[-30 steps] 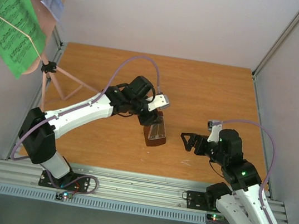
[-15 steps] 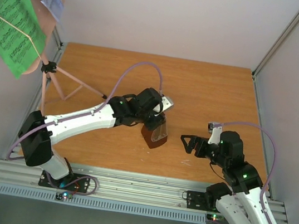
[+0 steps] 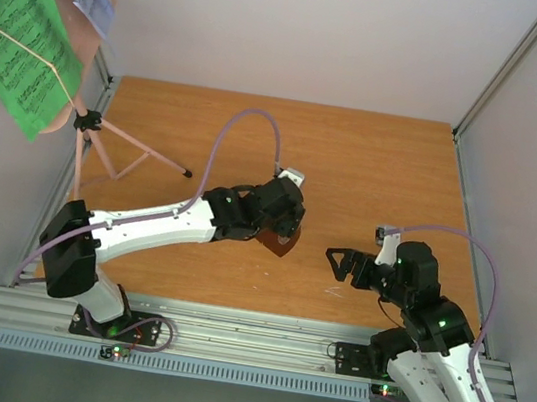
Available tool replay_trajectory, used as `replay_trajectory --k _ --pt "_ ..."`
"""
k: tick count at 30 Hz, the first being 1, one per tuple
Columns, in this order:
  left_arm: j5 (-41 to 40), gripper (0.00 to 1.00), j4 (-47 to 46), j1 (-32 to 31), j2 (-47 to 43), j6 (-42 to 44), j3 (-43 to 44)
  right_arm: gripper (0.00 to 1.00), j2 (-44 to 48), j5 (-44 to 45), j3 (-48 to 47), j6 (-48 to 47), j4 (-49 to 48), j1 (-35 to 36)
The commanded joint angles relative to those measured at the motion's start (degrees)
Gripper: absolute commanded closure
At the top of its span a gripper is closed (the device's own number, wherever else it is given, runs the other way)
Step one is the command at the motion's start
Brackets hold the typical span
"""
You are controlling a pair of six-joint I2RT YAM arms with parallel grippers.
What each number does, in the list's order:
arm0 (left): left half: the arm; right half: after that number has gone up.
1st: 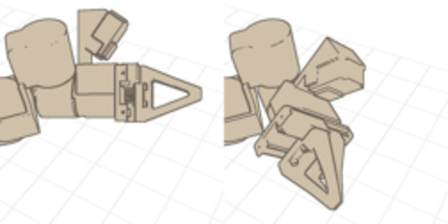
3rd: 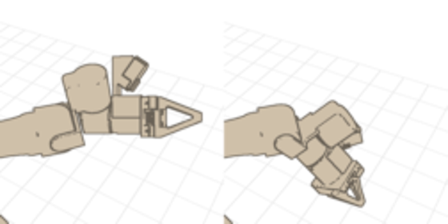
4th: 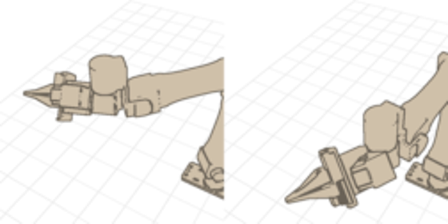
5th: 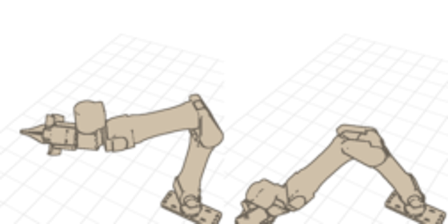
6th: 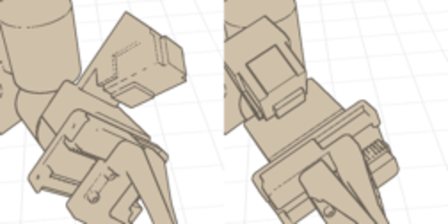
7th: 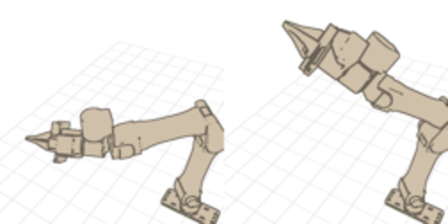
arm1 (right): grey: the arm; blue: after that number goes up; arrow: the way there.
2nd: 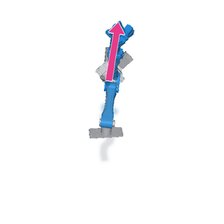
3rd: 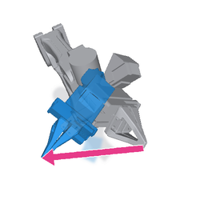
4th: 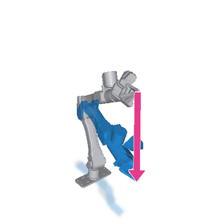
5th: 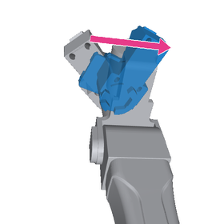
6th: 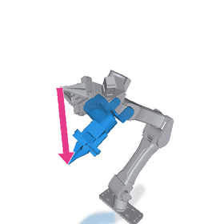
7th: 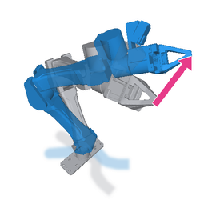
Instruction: Pack up the instrument practice props
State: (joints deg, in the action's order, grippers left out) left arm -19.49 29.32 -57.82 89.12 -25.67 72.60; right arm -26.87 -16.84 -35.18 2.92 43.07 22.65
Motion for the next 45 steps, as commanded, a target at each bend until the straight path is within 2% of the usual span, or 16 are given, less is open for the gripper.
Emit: replay_trajectory --k 1,5,11,14,16,21,26,31,36,40,45 --pt "-2.59 0.21 -2.33 -2.59 0.50 -2.98 1.65 0.02 0.48 -1.05 1.55 1.70 0.36 -0.33" --pt "-3.02 0.11 -6.44 -3.17 -5.15 -2.57 -3.78 0.02 1.05 -1.55 1.74 1.80 0.56 -0.33" --pt "-2.92 0.01 -9.78 -3.17 -17.02 -3.08 -15.34 0.01 0.13 -4.07 0.94 -0.56 -0.12 -0.33" --pt "1.32 0.01 -10.14 -3.13 -20.69 -4.63 -19.94 0.02 -1.83 -7.51 -1.54 -5.62 -1.98 -0.25" --pt "4.88 0.01 -12.23 -3.11 -22.90 -5.40 -23.62 0.07 -4.68 -9.51 -4.57 -8.73 -2.88 -0.24" --pt "6.36 0.01 -17.00 -2.79 -27.29 -7.91 -31.74 0.11 -14.65 -12.34 -13.96 -14.77 -5.06 0.37" --pt "13.51 0.01 -25.68 -1.80 -25.93 -7.96 -35.93 0.09 -27.61 -14.31 -21.24 -21.39 -8.84 1.53" --pt "16.25 0.01 -28.59 -0.90 -23.51 -8.83 -36.49 0.11 -38.19 -11.41 -26.84 -27.61 -10.55 4.46" --pt "16.95 0.08 -31.77 1.20 -21.97 -8.90 -37.33 0.11 -45.85 -9.28 -30.45 -33.25 -10.13 6.73" --pt "21.83 0.14 -38.85 3.56 -19.25 -10.08 -40.15 0.09 -49.70 -11.21 -31.50 -35.61 -10.56 6.96" --pt "23.99 0.20 -42.60 4.03 -13.62 -9.83 -39.08 0.14 -53.50 -13.27 -31.95 -35.64 -11.34 7.66"
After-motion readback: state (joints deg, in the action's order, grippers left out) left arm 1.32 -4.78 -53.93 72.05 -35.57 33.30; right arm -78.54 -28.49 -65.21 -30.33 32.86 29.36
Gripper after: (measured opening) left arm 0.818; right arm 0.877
